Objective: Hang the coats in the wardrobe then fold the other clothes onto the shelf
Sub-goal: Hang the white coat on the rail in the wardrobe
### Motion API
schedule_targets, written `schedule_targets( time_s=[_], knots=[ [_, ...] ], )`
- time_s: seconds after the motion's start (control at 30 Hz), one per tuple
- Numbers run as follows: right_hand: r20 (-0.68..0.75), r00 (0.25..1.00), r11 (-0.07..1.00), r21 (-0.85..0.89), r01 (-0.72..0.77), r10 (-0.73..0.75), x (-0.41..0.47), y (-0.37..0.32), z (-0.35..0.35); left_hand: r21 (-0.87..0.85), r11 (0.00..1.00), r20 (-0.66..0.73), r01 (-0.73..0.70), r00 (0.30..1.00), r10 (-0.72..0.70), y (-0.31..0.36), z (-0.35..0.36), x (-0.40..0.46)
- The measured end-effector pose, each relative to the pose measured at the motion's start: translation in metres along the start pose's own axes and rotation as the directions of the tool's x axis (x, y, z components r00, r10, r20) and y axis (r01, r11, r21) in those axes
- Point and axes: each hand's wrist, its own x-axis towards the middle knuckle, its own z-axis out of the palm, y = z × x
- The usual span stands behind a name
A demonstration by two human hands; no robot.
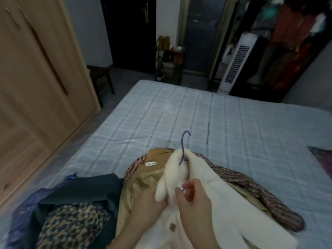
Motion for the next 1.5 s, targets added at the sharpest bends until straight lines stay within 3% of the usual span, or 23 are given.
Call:
schedule_targets(
  time_s=[0.1,0.33,0.4,0.5,0.6,0.7,0.77,0.87,1.0,1.1,1.17,1.27,1.37,1.43,1.5],
  knots=[
    [0.152,0.985,0.997,-0.004,-0.082,0.082,-0.028,-0.022,-0.026,0.037,0.997,-0.055,-0.062,0.996,0.064,0.033,-0.007,-0.037],
    [0.038,0.989,0.99,0.007,-0.144,0.144,-0.053,-0.07,-0.067,0.13,0.945,-0.039,-0.299,0.951,0.306,0.105,0.003,-0.117],
    [-0.013,0.998,0.996,-0.054,-0.066,0.065,-0.056,-0.075,-0.078,0.129,0.945,-0.025,-0.302,0.951,0.307,0.111,0.01,-0.132],
    [0.018,1.0,0.997,-0.076,0.005,-0.003,-0.064,-0.085,-0.097,0.126,0.927,-0.01,-0.354,0.934,0.358,0.123,0.012,-0.156],
    [0.069,0.997,0.996,-0.089,-0.022,0.028,-0.074,-0.094,-0.119,0.051,0.885,0.152,-0.462,0.88,0.45,0.138,0.006,-0.179],
    [0.089,0.996,0.995,-0.097,-0.021,0.03,-0.081,-0.098,-0.144,-0.134,0.872,0.346,-0.471,0.802,0.487,0.146,-0.012,-0.176],
    [0.126,0.991,0.99,-0.131,0.061,-0.044,-0.087,-0.104,-0.163,-0.149,0.868,0.207,-0.475,0.843,0.496,0.152,-0.026,-0.155],
    [0.227,0.952,0.944,-0.212,0.252,-0.203,-0.098,-0.116,-0.194,0.029,0.881,-0.105,-0.472,0.875,0.472,0.163,-0.054,-0.123],
    [0.349,0.857,0.876,-0.162,0.454,-0.38,-0.116,-0.139,-0.239,0.213,0.887,-0.172,-0.409,0.878,0.446,0.176,-0.08,-0.103],
    [0.371,0.787,0.799,-0.165,0.579,-0.493,-0.123,-0.152,-0.267,0.528,0.714,-0.271,-0.459,0.706,0.654,0.191,-0.105,-0.102],
    [0.371,0.752,0.718,-0.258,0.647,-0.544,-0.12,-0.156,-0.278,0.628,0.582,-0.232,-0.516,0.589,0.774,0.206,-0.129,-0.105],
    [0.268,0.703,0.587,-0.401,0.703,-0.659,-0.103,-0.157,-0.287,0.721,0.356,0.053,-0.595,0.559,0.827,0.227,-0.166,-0.125],
    [0.121,0.686,0.532,-0.54,0.652,-0.718,-0.087,-0.161,-0.288,0.847,0.1,0.196,-0.522,0.481,0.855,0.235,-0.19,-0.148],
    [0.069,0.683,0.518,-0.597,0.613,-0.728,-0.081,-0.166,-0.282,0.9,-0.001,0.249,-0.435,0.513,0.822,0.238,-0.2,-0.164],
    [0.044,0.664,0.486,-0.645,0.589,-0.747,-0.076,-0.175,-0.27,0.934,-0.025,0.245,-0.358,0.585,0.773,0.237,-0.211,-0.178]
  ],
)
